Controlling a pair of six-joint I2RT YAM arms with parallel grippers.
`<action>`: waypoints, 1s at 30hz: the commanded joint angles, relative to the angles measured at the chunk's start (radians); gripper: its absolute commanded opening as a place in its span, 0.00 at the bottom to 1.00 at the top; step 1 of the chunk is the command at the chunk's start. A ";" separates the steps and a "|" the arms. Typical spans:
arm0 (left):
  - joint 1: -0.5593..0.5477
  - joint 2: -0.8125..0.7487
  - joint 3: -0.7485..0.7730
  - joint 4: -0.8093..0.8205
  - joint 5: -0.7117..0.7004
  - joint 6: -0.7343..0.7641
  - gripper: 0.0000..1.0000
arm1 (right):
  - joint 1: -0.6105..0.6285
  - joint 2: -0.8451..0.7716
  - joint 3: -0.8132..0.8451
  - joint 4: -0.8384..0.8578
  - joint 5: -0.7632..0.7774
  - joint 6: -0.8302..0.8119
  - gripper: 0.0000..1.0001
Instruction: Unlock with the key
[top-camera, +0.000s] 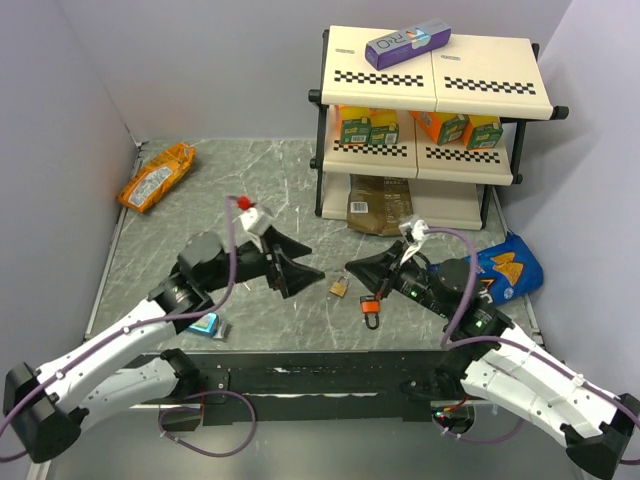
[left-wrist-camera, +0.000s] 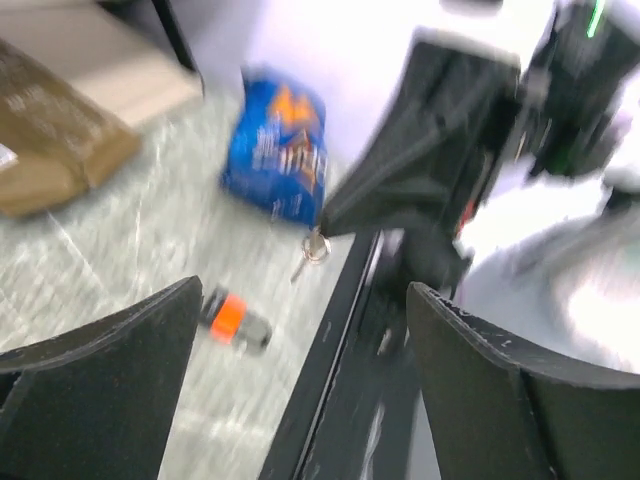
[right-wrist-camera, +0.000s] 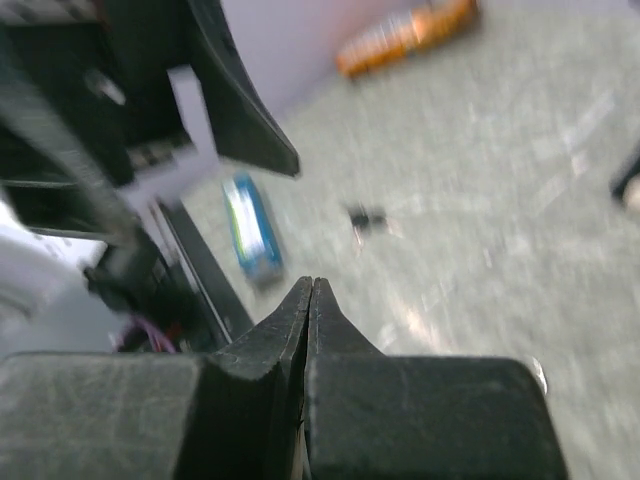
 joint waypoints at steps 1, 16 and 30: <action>0.001 -0.054 -0.121 0.458 -0.241 -0.418 0.86 | 0.008 -0.025 -0.046 0.403 -0.004 0.053 0.00; -0.097 0.115 -0.221 0.890 -0.279 -0.606 0.76 | 0.007 -0.013 -0.118 0.644 0.008 0.174 0.00; -0.132 0.170 -0.165 0.890 -0.261 -0.600 0.64 | 0.005 0.007 -0.098 0.613 -0.009 0.189 0.00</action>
